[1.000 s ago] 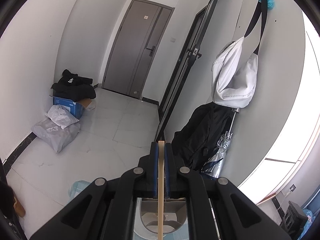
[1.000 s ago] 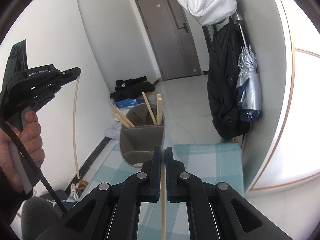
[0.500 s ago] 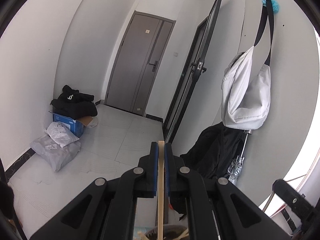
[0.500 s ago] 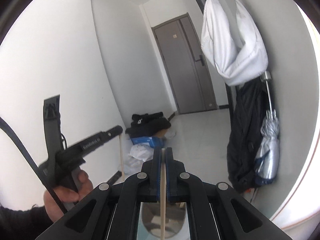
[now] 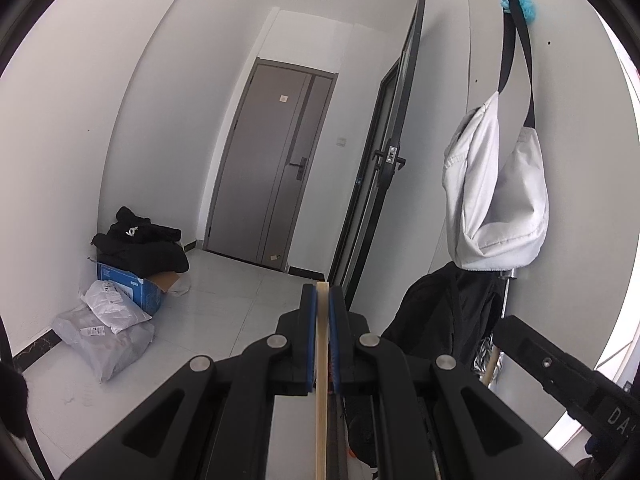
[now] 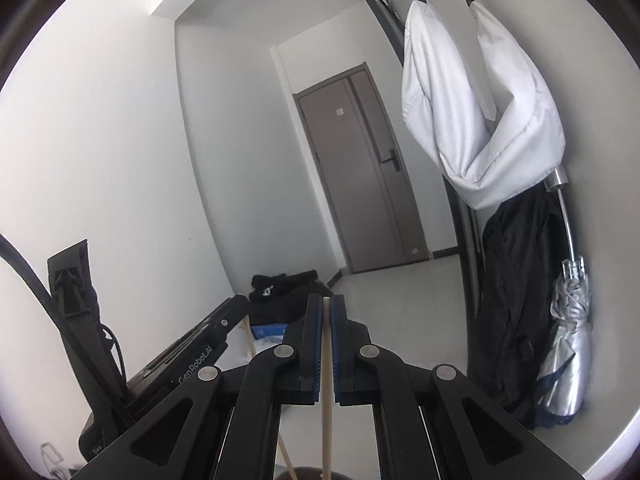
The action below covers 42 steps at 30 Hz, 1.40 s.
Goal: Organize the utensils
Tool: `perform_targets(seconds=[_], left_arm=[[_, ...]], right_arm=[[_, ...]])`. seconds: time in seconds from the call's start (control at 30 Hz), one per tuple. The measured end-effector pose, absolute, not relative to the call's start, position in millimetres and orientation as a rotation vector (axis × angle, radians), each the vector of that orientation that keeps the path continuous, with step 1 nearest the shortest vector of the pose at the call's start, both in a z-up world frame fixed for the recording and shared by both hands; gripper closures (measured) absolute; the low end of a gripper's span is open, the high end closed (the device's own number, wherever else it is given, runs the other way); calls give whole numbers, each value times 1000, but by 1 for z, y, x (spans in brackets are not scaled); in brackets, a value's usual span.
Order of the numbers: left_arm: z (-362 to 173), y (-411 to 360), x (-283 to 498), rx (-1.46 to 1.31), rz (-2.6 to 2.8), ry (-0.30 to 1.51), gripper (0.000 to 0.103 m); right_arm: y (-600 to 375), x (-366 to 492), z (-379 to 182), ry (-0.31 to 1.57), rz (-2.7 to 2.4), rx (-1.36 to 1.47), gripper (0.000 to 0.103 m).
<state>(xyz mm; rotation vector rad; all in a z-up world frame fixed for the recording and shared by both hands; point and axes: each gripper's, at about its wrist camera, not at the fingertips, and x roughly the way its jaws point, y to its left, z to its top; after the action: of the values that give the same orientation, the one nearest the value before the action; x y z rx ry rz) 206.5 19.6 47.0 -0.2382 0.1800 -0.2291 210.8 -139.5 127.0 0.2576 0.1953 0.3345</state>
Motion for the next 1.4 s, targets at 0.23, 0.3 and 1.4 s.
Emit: perform_targets(seconds=[0.23,0.3,1.4], left_arm=[[36,14,213,-214,-239,199,100],[35,13,213,-207,-237,194,100],[14,17,171,-191,-468,506,100]], right_arm=[[-143,213,115,163,337,262,99],[-145,209,116,147,328,264,99],[-126,163,56,313,381,104,99]])
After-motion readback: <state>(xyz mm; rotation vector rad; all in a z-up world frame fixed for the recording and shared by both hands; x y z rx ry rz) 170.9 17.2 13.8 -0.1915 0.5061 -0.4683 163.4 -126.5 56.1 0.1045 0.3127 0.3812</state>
